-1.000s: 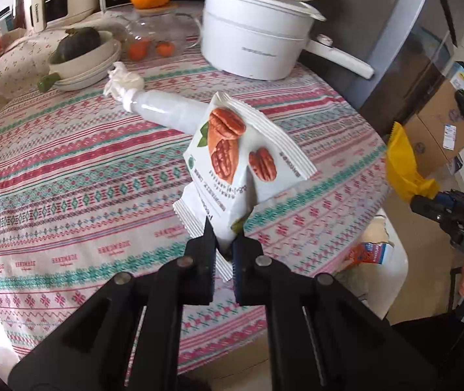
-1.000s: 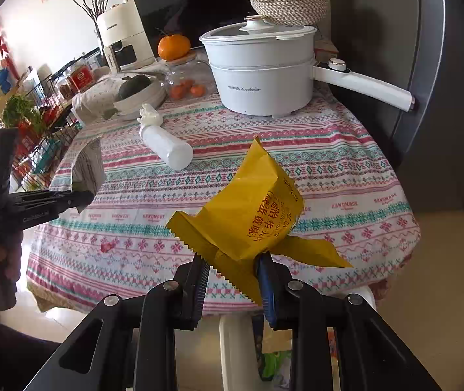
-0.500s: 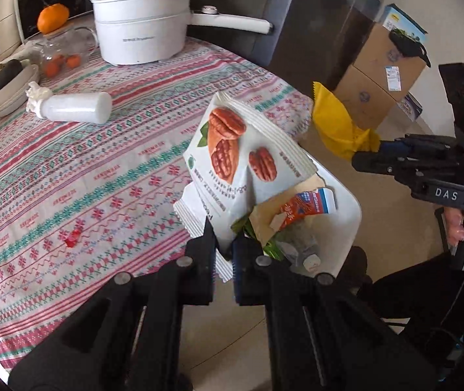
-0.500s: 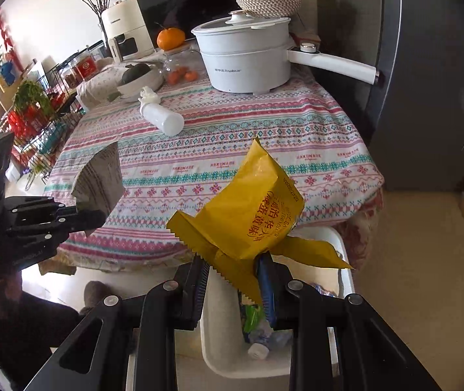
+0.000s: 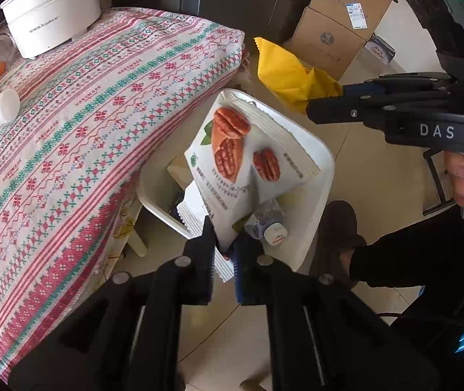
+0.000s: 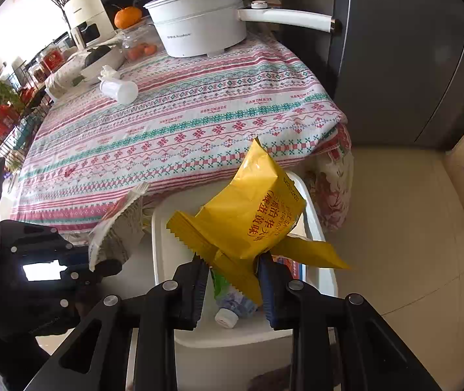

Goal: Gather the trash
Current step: 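Carry snack bag and wrapper over the bin and open both tools to drop them, then grasp the white bottle with the left tool while the right tool grasps the tissue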

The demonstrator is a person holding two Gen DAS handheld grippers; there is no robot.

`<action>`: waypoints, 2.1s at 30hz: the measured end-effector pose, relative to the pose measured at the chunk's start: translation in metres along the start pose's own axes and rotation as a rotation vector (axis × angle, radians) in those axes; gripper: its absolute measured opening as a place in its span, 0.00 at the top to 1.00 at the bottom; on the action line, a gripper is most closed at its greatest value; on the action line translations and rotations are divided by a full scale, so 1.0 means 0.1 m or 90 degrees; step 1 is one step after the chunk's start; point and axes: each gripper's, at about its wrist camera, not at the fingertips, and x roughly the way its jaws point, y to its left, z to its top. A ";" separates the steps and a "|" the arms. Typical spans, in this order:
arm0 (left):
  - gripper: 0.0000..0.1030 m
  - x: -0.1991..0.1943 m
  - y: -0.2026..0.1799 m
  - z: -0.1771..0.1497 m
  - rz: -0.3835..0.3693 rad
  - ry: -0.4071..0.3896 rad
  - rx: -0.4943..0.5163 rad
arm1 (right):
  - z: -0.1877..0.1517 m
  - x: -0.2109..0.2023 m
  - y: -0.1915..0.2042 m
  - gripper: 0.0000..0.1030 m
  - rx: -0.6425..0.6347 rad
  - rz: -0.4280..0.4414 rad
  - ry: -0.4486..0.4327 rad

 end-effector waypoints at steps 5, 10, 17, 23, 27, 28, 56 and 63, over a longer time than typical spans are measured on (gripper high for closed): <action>0.77 0.08 -0.03 0.04 0.006 0.002 0.009 | -0.06 0.01 -0.10 0.71 0.012 -0.005 0.009; 0.49 0.08 -0.07 0.05 0.030 -0.006 0.023 | -0.11 -0.01 -0.18 0.71 0.021 -0.007 0.014; 0.36 0.01 -0.01 0.04 0.055 -0.011 0.022 | -0.14 0.00 -0.21 0.70 0.025 -0.003 0.023; 0.27 -0.06 0.15 0.02 0.075 -0.013 -0.004 | -0.14 0.04 -0.17 0.62 0.030 -0.001 0.039; 0.26 -0.10 0.26 0.00 0.082 -0.014 -0.029 | -0.14 0.07 -0.15 0.38 0.038 -0.004 0.044; 0.25 -0.11 0.28 0.00 0.082 -0.015 -0.033 | -0.13 0.07 -0.15 0.37 0.041 -0.002 0.043; 0.21 -0.64 1.62 0.16 0.147 -0.075 -0.256 | 0.54 0.05 0.36 0.24 0.030 0.019 -0.009; 0.21 -0.56 2.45 0.40 0.176 -0.084 -0.442 | 0.84 0.23 0.59 0.24 0.019 0.026 -0.012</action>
